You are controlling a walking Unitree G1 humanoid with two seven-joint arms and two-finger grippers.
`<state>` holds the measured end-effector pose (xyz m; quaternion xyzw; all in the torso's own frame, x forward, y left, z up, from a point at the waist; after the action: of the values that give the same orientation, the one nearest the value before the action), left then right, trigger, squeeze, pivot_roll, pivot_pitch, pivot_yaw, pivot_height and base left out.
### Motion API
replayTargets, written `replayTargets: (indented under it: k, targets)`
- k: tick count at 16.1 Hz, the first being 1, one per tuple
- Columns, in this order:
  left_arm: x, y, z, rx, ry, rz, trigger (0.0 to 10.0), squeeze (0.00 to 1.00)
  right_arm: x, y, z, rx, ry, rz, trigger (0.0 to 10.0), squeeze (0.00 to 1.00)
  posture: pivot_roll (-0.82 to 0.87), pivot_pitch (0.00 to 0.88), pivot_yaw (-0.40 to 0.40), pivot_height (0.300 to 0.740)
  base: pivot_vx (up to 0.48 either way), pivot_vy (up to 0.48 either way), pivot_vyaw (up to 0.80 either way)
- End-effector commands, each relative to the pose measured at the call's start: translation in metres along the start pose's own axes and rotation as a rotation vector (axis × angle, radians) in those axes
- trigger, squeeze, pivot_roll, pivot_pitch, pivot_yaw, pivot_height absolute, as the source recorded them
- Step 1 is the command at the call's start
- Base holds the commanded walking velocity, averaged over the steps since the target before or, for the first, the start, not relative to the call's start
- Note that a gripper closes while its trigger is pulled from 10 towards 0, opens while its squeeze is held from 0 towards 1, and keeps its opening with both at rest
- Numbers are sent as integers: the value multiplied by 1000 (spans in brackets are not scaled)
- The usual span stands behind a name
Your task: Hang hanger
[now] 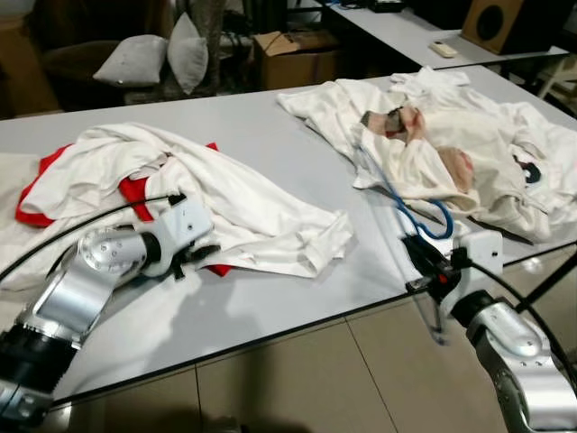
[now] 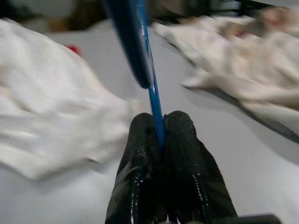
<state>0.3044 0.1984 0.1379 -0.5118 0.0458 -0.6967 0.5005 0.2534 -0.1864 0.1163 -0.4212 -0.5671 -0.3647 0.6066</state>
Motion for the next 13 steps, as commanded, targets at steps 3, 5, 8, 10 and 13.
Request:
replayTargets:
  k: [3, 5, 8, 10, 13]
  targets:
    - [-6, -14, -10, -22, 1, 32, 10000, 0, 20, -18, 9, 241, 51, -24, 10000, 0, 78, 0, -2, 740, 0, 0, 0]
    - [-7, -14, -12, -5, -41, 19, 10000, 0, 19, -26, 11, 314, 32, 19, 10000, 0, 68, 0, -5, 740, 0, 0, 0]
    - [2, 1, -18, 64, -154, -45, 10000, 0, 21, -33, 15, 357, 37, 53, 10000, 0, 51, 0, -2, 740, 0, 0, 0]
    - [7, 4, -19, 77, -176, -76, 10000, 0, 21, -37, 20, 386, 54, 65, 10000, 0, 46, 0, -2, 740, 0, 0, 0]
    - [2, 6, -23, 64, -131, -24, 5098, 0, 17, -45, 18, 394, 58, 93, 10000, 0, 47, 0, 6, 740, 0, 0, 0]
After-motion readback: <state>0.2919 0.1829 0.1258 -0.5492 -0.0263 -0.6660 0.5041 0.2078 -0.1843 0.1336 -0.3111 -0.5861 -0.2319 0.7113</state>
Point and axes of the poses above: a point about 5 cm out from each wrist's last joint towards the gripper, its own y axis pointing out of the wrist towards the gripper, its own x axis along the axis of the wrist's last joint, z = x × y, the point moved 1 cm from there along y, pointing out of the wrist towards the gripper, and after that the axes turned 4 degrees about y, right-handed, at the moved point
